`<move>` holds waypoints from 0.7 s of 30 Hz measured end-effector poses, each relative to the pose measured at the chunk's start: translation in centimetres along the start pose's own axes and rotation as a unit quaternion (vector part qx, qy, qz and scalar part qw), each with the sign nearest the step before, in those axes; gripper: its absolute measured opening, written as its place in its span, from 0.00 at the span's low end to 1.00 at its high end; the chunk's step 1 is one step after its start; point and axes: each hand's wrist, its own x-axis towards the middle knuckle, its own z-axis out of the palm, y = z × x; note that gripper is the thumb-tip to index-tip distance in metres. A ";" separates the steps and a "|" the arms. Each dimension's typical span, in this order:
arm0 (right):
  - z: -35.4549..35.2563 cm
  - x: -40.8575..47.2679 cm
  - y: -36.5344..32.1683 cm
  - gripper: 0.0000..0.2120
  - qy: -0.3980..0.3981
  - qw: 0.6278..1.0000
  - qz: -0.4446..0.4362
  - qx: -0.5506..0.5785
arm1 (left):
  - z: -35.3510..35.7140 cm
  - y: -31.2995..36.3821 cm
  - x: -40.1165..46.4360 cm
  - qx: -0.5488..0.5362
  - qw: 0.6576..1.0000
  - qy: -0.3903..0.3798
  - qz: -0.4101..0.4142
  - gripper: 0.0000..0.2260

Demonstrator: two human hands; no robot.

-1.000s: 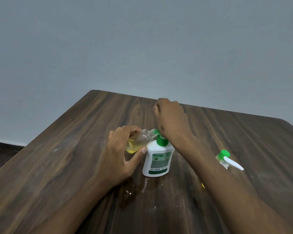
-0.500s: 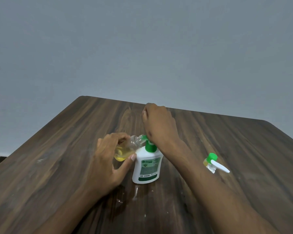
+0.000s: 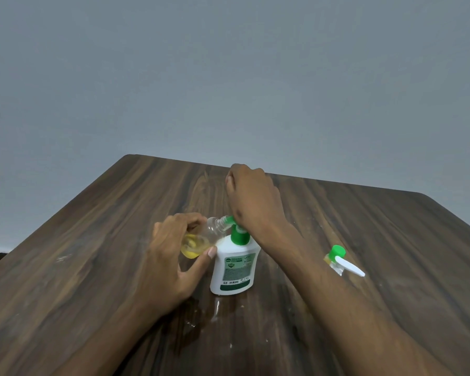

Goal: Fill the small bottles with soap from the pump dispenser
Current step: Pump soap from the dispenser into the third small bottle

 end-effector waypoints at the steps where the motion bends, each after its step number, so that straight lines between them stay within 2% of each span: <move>1: 0.2 -0.1 0.1 0.05 0.000 1.000 0.004 0.005 | 0.0 0.0 0.0 -0.001 1.000 -0.001 0.000 0.17; 15: 0.2 0.2 0.3 0.07 0.019 1.000 0.001 -0.003 | 0.1 -0.3 -0.1 -0.003 1.000 -0.012 -0.005 0.17; 21: 0.5 0.1 0.2 0.05 0.006 1.000 0.004 -0.007 | -0.1 -0.3 -0.1 -0.002 1.000 -0.010 -0.003 0.16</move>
